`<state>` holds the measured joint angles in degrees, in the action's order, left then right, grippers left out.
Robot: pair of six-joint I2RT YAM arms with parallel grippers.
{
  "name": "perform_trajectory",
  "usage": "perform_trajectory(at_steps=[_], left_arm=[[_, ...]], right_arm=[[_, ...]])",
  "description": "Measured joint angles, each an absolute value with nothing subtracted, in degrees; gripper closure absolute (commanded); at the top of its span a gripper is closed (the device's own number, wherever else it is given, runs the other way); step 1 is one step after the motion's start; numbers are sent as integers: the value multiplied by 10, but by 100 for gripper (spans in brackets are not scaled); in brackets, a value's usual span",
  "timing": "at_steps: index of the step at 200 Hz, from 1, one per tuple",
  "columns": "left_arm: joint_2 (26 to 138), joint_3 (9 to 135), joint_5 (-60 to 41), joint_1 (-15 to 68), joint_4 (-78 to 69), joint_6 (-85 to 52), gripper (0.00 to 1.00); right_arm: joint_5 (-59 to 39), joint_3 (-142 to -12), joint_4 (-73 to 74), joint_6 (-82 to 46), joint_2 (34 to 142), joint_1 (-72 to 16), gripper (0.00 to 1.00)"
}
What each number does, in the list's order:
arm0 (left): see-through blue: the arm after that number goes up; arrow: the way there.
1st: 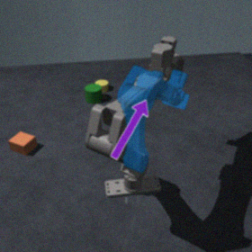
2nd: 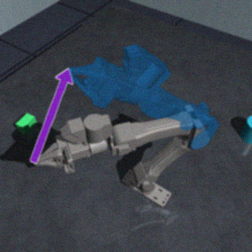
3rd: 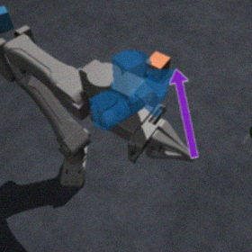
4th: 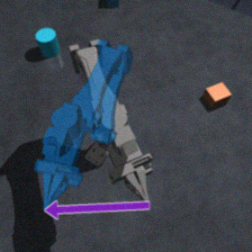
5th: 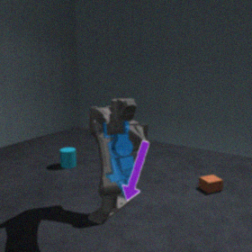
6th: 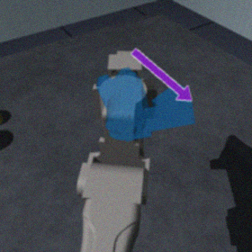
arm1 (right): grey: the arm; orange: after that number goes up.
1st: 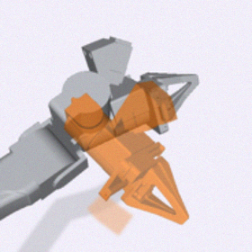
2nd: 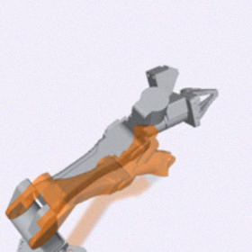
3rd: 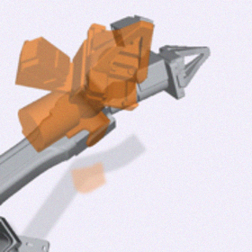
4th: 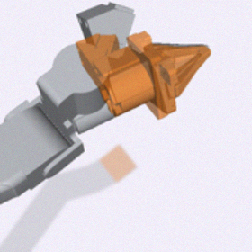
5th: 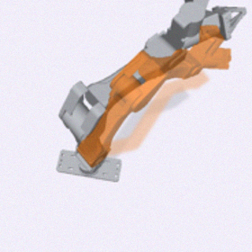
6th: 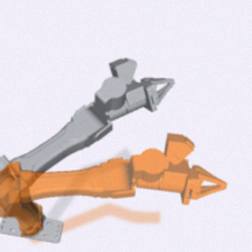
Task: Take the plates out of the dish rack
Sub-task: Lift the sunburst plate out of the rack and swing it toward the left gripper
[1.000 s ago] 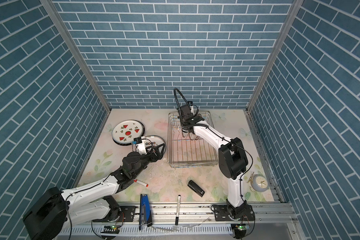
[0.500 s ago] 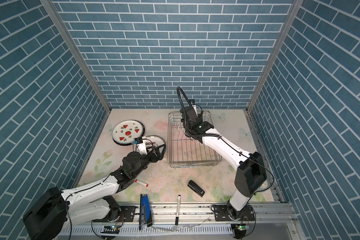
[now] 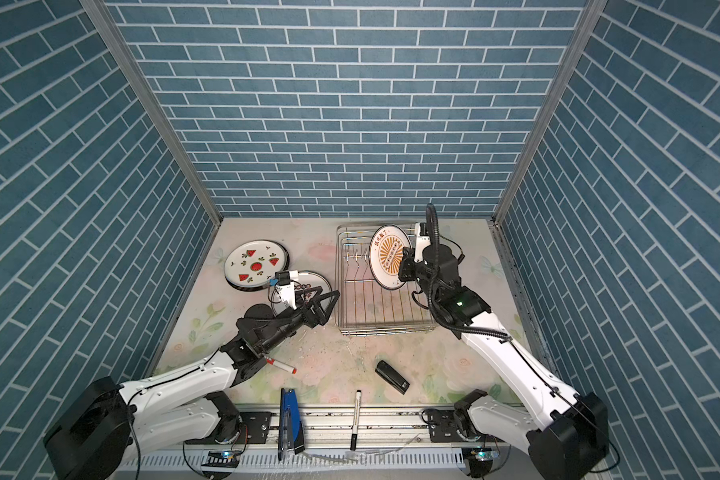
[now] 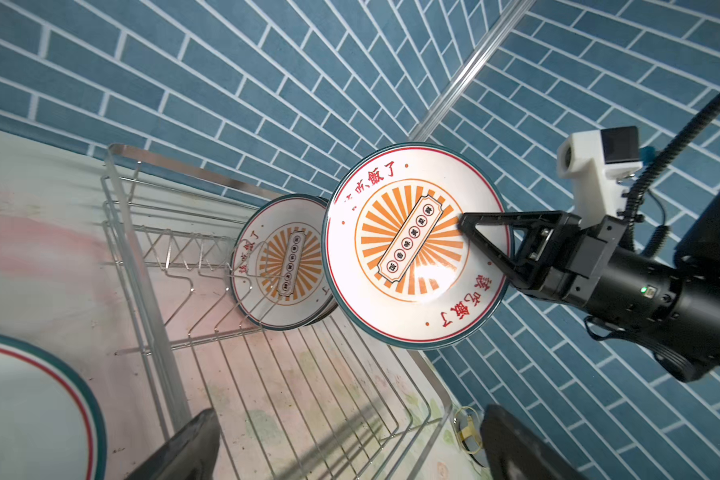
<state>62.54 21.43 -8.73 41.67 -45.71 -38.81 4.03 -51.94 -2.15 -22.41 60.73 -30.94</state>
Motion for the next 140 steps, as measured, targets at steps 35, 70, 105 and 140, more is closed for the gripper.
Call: perform_trajectory(at_steps=[35,70,105,140], left_arm=[[629,229,-130,417,-461,-395,0],[640,230,-127,417,-481,-417,0],[686,232,-114,420,-531,-442,3],[749,256,-106,431,-573,-459,16]], right_arm=[[-118,-461,39,-289,573,-251,100],[-270,-406,152,-380,583,-211,100],[-355,-375,232,-437,587,-208,100],[-384,-358,267,-457,585,-208,100]])
